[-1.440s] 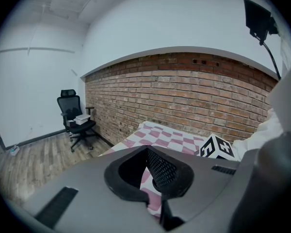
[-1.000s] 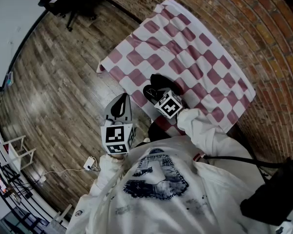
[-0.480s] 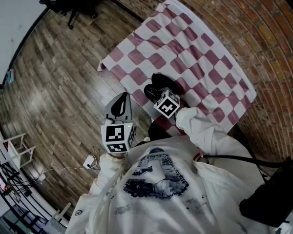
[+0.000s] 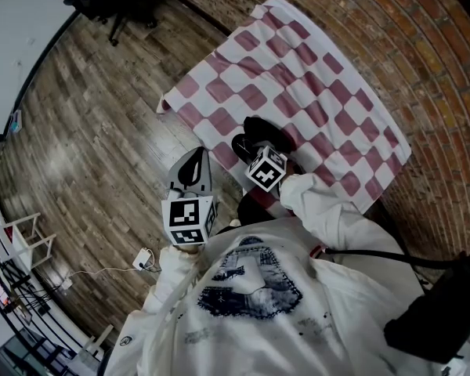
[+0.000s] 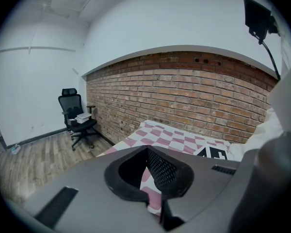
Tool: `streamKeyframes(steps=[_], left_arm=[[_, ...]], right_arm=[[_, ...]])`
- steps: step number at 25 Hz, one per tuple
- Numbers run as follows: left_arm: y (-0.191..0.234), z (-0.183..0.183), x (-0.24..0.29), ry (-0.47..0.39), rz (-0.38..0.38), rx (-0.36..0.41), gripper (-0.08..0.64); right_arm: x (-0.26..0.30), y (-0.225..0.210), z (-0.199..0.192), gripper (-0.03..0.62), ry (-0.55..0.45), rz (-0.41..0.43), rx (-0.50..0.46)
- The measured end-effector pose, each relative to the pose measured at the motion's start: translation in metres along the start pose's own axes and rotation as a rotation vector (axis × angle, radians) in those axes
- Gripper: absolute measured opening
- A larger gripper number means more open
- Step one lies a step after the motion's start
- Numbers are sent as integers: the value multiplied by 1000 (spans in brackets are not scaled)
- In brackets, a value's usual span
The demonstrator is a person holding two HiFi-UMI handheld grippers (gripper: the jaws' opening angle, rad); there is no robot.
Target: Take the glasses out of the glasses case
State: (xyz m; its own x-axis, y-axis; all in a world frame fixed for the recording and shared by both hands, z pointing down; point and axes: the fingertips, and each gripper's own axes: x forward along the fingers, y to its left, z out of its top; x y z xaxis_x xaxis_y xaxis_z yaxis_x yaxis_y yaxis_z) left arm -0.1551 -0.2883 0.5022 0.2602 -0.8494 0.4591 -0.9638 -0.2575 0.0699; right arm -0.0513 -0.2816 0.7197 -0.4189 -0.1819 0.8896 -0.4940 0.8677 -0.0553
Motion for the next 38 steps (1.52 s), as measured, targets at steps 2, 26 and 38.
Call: streamKeyframes(steps=[2,26,38], left_arm=[[0,0,-1,0,0,-3,9],[0,0,-7,-12,-1,-3,9],[0,-2,-20,-28,-18,0,9]], right_arm=[[0,0,0,66,-1,-5,0],[-8,-4,0,43,-12,-41,19],[-24,-12,6,40,-54,-111,53]])
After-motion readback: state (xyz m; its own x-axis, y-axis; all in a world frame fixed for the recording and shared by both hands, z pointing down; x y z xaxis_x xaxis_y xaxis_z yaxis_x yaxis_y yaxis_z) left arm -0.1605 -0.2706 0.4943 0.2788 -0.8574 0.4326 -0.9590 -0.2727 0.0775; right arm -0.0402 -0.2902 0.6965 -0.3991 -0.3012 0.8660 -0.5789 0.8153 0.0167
